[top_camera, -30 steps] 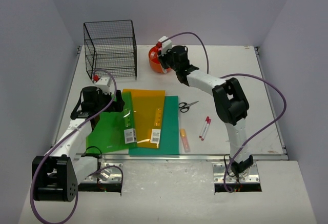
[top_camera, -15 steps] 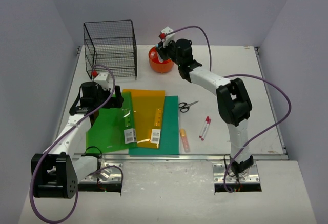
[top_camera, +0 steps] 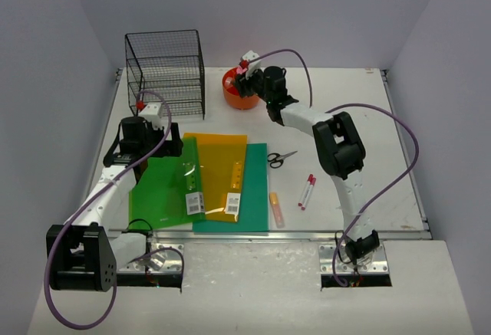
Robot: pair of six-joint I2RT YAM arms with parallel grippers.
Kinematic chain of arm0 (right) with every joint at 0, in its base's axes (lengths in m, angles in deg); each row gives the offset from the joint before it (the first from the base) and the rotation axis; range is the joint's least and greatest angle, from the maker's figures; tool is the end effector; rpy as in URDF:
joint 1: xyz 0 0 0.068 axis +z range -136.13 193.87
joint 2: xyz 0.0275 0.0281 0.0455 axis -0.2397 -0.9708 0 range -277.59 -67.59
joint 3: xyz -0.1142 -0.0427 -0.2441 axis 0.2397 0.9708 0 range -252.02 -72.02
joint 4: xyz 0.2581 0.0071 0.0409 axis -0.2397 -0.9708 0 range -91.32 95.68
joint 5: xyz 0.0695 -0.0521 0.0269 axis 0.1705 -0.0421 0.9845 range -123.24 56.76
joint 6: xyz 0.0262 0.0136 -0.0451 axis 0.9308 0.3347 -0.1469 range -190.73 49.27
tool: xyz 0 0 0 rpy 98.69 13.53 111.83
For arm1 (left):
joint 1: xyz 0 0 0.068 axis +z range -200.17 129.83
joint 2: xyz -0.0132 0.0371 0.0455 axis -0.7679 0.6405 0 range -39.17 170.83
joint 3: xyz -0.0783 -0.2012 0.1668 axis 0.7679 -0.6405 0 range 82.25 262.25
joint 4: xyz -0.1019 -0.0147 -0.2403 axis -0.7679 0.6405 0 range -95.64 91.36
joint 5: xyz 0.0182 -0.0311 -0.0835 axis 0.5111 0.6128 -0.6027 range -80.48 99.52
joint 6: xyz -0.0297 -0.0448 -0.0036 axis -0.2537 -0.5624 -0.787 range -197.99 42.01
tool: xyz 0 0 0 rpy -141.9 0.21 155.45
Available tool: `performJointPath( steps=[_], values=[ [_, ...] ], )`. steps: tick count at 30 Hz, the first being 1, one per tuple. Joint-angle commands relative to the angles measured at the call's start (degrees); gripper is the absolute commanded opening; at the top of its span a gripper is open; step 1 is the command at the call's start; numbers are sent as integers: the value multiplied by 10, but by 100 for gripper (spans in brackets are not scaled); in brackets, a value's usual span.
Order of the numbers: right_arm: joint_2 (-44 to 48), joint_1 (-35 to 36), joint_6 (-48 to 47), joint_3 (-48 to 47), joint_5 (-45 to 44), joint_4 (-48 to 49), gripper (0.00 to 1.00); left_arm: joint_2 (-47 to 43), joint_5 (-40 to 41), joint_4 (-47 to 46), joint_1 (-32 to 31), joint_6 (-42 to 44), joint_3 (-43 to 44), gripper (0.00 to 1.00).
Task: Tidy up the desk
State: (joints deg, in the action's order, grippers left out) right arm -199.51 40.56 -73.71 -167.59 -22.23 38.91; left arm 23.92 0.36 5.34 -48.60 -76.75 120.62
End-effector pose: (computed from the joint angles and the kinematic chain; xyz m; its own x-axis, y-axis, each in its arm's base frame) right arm 0.4776 0.2476 0.2072 -0.0170 -0.0656 -0.9977 -0.6129 0.7891 -0.0414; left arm 0.2369 0.0009 0.2374 -0.5810 0.0054 -0.8139 0.1149 0.9905 -0.0754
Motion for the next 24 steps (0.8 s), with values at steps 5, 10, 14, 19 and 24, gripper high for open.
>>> performJointPath(
  steps=[5,10,14,19,24],
  values=[
    [187,-1,17,57,9,-141,72,17,5,-11,6,4,38,100],
    [310,-5,15,97,25,-474,51,36,30,-19,6,4,49,100],
    [377,-5,74,191,37,-694,38,52,40,-27,5,6,48,100],
    [398,-1,150,301,34,-786,42,67,54,-32,5,20,49,100],
    [409,10,188,351,36,-770,48,72,68,-23,5,10,58,100]
  ],
)
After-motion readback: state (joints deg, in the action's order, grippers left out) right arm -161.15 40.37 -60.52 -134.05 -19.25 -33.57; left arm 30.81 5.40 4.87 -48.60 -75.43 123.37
